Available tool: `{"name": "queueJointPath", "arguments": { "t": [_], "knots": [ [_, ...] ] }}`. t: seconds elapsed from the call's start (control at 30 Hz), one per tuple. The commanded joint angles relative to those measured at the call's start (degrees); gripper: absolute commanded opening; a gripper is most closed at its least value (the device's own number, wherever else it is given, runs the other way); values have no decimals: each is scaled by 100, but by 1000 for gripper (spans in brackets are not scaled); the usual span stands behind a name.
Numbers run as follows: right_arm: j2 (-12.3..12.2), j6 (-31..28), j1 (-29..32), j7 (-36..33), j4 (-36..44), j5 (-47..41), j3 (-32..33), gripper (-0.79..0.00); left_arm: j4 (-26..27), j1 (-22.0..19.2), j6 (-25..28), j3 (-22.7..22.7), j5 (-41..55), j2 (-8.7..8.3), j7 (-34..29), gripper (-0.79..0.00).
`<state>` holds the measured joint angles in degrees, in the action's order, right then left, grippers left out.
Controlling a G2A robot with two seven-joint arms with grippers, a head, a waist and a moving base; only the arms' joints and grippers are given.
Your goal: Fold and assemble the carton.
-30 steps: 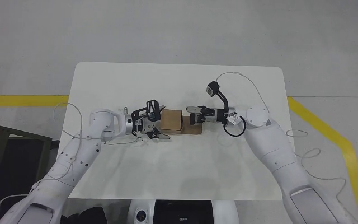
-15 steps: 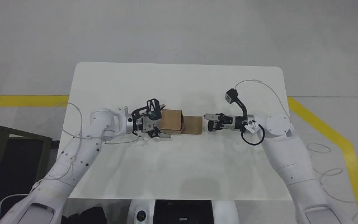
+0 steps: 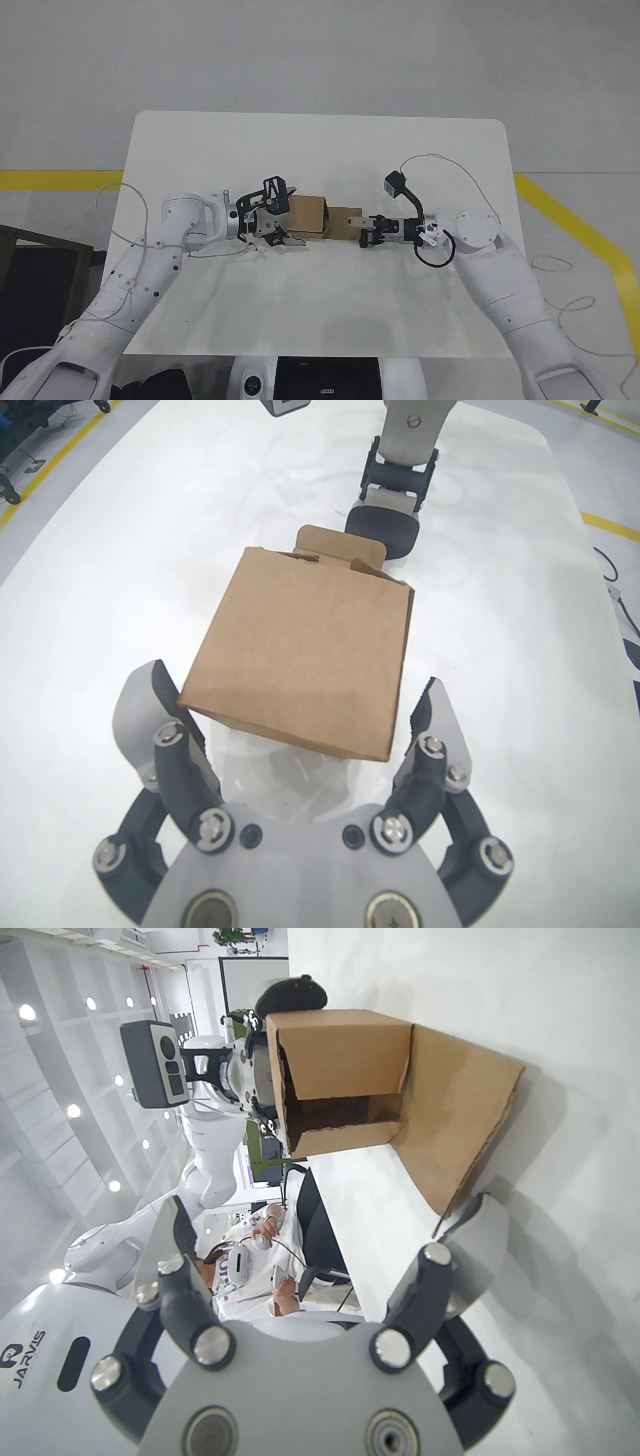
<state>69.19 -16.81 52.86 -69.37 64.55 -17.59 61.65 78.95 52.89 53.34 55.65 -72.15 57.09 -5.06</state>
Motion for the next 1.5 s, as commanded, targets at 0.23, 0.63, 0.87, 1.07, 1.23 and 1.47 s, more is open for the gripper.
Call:
{"name": "queueJointPath", "arguments": {
  "t": [0.23,0.63,0.87,1.07,1.23,1.47],
  "knots": [
    [138,-190,-362,-95,-550,-300,-350,0,-7,23,32,28,-18,3,2,0],
    [259,-927,-755,-438,-1059,-882,-456,0,-8,33,72,57,-34,11,-3,0],
    [305,-1050,-861,-454,-921,-958,-537,0,2,37,90,51,-33,20,-16,0],
    [344,-1051,-943,-430,-790,-977,-623,0,4,33,107,61,-36,25,-34,0],
    [395,-1049,-958,-432,-711,-1111,-726,0,5,45,136,63,-35,27,-47,0],
    [466,-1040,-975,-409,-791,-1303,-849,0,15,46,153,71,-39,31,-76,0]
  ]
}}
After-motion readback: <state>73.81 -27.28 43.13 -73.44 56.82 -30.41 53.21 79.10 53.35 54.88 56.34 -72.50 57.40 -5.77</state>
